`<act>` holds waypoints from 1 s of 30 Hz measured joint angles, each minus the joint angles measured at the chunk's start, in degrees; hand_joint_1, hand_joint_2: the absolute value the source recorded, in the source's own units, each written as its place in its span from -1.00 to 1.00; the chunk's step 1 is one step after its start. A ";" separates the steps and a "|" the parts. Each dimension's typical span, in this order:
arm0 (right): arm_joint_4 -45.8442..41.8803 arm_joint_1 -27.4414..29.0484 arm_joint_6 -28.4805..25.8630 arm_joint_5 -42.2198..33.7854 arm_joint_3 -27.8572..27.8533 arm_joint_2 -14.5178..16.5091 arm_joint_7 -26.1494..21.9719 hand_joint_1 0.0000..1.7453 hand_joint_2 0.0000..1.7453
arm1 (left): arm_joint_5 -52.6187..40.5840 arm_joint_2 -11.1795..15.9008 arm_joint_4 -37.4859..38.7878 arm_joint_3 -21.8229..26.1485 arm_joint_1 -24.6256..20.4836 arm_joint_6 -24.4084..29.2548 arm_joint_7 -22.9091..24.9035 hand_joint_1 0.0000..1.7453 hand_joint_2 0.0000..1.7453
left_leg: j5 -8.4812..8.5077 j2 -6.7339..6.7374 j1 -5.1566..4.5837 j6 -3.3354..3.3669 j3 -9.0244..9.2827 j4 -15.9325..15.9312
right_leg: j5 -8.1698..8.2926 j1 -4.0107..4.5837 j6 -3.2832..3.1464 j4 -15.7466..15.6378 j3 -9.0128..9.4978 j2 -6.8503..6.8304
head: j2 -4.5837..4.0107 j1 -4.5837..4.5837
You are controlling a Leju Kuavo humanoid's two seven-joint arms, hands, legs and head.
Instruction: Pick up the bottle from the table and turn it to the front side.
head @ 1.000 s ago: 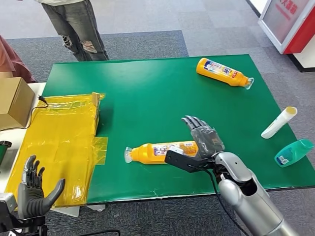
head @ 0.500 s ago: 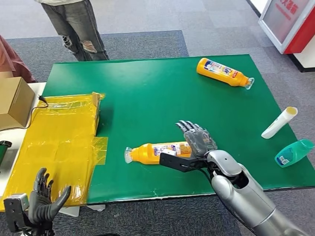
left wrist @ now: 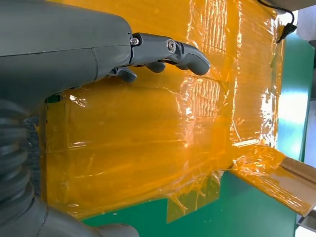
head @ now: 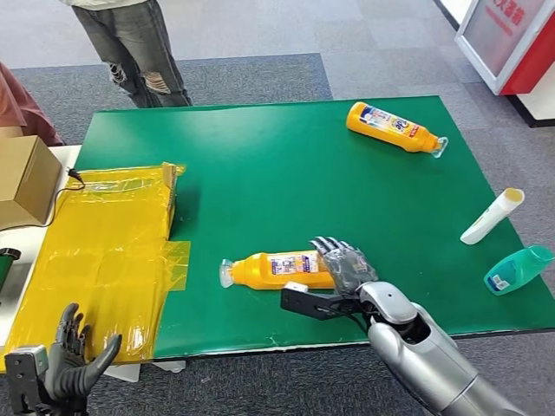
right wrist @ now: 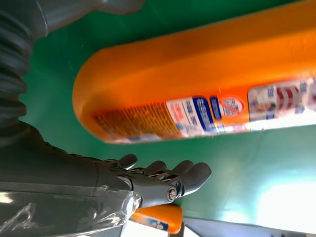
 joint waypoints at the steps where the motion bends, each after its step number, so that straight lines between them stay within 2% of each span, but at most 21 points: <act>1: 0.45 0.18 -0.01 0.00 0.03 0.19 -0.02 -1.00 1.00 | -0.04 0.00 0.00 0.03 0.00 -0.01 0.04 -1.00 1.00 | 0.00 0.00 0.00 0.00 0.00 0.00 | 0.00 0.00 0.00 0.00 0.00 0.00 | 0.00 0.00; 9: 3.33 -0.24 -0.06 -0.05 0.13 1.82 -0.61 -1.00 1.00 | -1.03 0.00 0.00 0.03 -0.04 0.00 0.42 -1.00 1.00 | 0.01 0.01 0.00 -0.01 0.01 0.00 | 0.00 0.00 -0.01 0.00 0.00 0.01 | 0.00 0.01; 24: 14.69 -7.85 0.17 -0.12 0.98 7.47 -1.51 -1.00 1.00 | -2.66 0.17 0.50 -1.39 -0.57 1.02 0.85 -1.00 1.00 | 0.04 0.01 0.00 -0.02 0.03 0.00 | 0.02 0.00 -0.02 0.00 0.01 0.00 | 0.00 0.00; 30: 18.63 -9.05 -0.04 0.07 1.33 8.92 -1.70 -1.00 1.00 | -2.63 0.25 0.91 -1.85 -0.84 1.32 0.92 -1.00 1.00 | 0.03 0.01 0.00 -0.02 0.03 0.00 | 0.02 0.00 -0.01 0.00 0.02 0.00 | 0.00 0.01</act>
